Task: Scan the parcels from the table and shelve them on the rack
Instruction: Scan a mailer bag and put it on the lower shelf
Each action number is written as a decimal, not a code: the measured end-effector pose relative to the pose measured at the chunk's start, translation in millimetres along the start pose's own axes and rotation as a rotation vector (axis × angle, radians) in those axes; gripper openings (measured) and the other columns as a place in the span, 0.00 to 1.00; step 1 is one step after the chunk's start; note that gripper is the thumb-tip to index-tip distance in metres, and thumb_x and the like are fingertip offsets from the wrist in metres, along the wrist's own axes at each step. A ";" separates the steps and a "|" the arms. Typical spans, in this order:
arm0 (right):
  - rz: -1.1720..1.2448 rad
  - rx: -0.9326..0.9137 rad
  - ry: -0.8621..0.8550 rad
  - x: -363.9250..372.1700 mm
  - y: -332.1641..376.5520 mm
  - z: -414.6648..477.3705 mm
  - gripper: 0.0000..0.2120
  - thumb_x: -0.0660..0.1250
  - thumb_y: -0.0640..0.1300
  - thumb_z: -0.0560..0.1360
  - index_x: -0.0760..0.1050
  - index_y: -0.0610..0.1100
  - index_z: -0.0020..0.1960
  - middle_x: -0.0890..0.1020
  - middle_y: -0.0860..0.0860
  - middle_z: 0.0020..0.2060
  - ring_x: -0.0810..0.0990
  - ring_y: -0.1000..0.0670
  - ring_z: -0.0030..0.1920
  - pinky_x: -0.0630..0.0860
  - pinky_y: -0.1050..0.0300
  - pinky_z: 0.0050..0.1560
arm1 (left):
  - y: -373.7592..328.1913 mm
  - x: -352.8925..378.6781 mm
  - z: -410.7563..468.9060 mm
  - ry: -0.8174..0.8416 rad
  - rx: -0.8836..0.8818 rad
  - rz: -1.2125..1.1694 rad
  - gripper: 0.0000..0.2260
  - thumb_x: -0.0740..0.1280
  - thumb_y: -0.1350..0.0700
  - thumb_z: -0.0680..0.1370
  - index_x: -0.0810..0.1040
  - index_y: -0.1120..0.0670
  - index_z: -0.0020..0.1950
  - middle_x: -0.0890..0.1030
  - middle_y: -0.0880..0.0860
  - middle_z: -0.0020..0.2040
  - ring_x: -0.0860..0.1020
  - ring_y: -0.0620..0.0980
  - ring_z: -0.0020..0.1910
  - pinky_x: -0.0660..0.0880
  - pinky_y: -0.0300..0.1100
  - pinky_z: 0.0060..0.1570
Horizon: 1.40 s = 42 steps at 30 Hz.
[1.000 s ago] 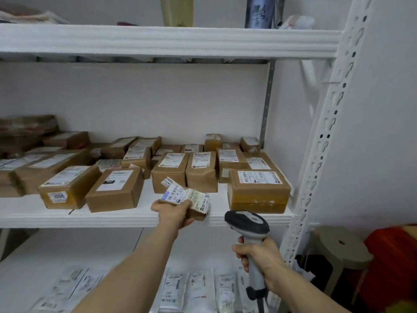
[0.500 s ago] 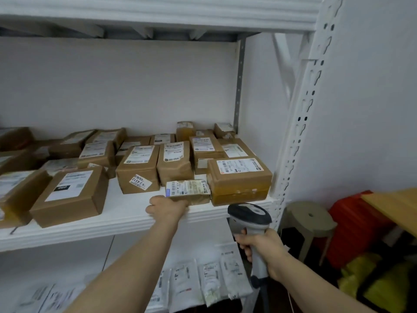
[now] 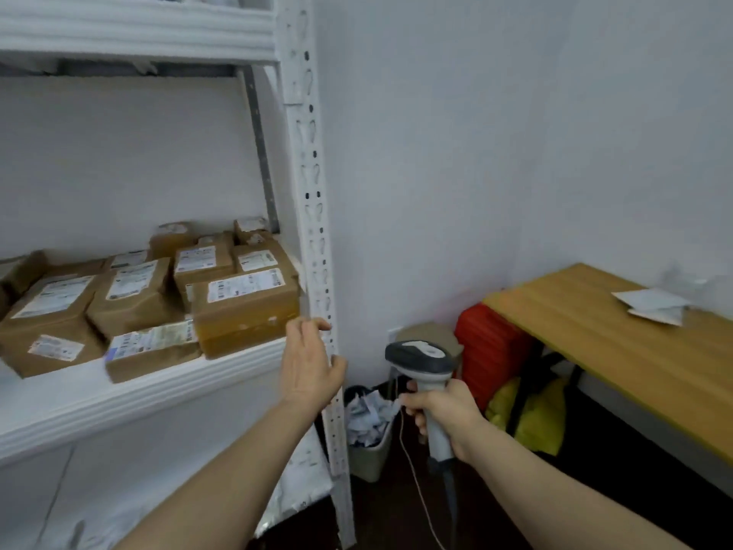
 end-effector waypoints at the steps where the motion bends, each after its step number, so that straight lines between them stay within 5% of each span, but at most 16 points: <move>1: 0.013 -0.006 -0.027 -30.0 1.2 -3.3 0.07 0.71 0.29 0.70 0.75 0.38 0.39 0.75 0.44 0.25 0.70 0.50 0.22 0.67 0.60 0.24 | -27.1 16.5 -2.0 0.033 0.032 -0.016 0.21 0.71 0.59 0.69 0.69 0.57 0.60 0.66 0.56 0.61 0.72 0.54 0.52 0.71 0.43 0.43; 4: 0.040 -0.009 -0.131 -126.4 1.7 -14.8 0.09 0.71 0.30 0.71 0.74 0.39 0.38 0.75 0.46 0.24 0.70 0.50 0.23 0.68 0.59 0.26 | -109.2 68.8 -10.8 0.133 0.118 -0.074 0.22 0.70 0.58 0.71 0.68 0.57 0.62 0.65 0.56 0.62 0.72 0.53 0.47 0.69 0.44 0.43; 7: 0.063 -0.003 -0.242 -221.1 -3.9 -30.3 0.07 0.71 0.31 0.71 0.74 0.37 0.39 0.76 0.45 0.25 0.71 0.50 0.24 0.69 0.58 0.27 | -187.2 121.5 -26.6 0.225 0.198 -0.140 0.24 0.69 0.58 0.70 0.67 0.57 0.64 0.64 0.55 0.62 0.71 0.55 0.56 0.71 0.46 0.53; 12: 0.105 -0.002 -0.429 -355.4 -15.3 -53.4 0.08 0.72 0.31 0.70 0.73 0.38 0.38 0.76 0.45 0.26 0.71 0.49 0.23 0.69 0.59 0.26 | -296.5 200.1 -52.3 0.375 0.290 -0.186 0.29 0.69 0.54 0.71 0.64 0.54 0.69 0.63 0.54 0.63 0.73 0.55 0.58 0.71 0.45 0.55; 22: 0.254 0.001 -0.661 -534.6 -30.8 -40.4 0.06 0.70 0.34 0.73 0.75 0.36 0.39 0.77 0.42 0.27 0.75 0.46 0.25 0.73 0.55 0.30 | -454.4 364.3 -40.2 0.645 0.422 -0.165 0.29 0.68 0.49 0.73 0.61 0.51 0.71 0.60 0.52 0.67 0.76 0.54 0.51 0.70 0.43 0.40; 28: 0.301 0.004 -0.689 -634.6 -4.9 44.9 0.05 0.70 0.34 0.73 0.76 0.35 0.40 0.78 0.42 0.28 0.75 0.47 0.25 0.72 0.57 0.29 | -529.0 503.2 11.5 0.793 0.419 -0.193 0.29 0.68 0.49 0.75 0.61 0.51 0.73 0.59 0.53 0.70 0.68 0.52 0.64 0.73 0.44 0.54; 42: 0.530 0.220 -0.574 -839.8 2.2 318.2 0.06 0.72 0.35 0.70 0.79 0.35 0.46 0.78 0.44 0.29 0.74 0.50 0.25 0.74 0.58 0.26 | -657.2 844.1 177.8 0.977 0.417 -0.008 0.36 0.67 0.44 0.75 0.52 0.51 0.77 0.54 0.57 0.75 0.58 0.57 0.72 0.64 0.51 0.68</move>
Point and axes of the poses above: each hand's wrist, its own z-axis towards the middle knuckle, its own x-axis out of the palm, y = z × x, the point moved 5 cm from there along z, towards the middle knuckle
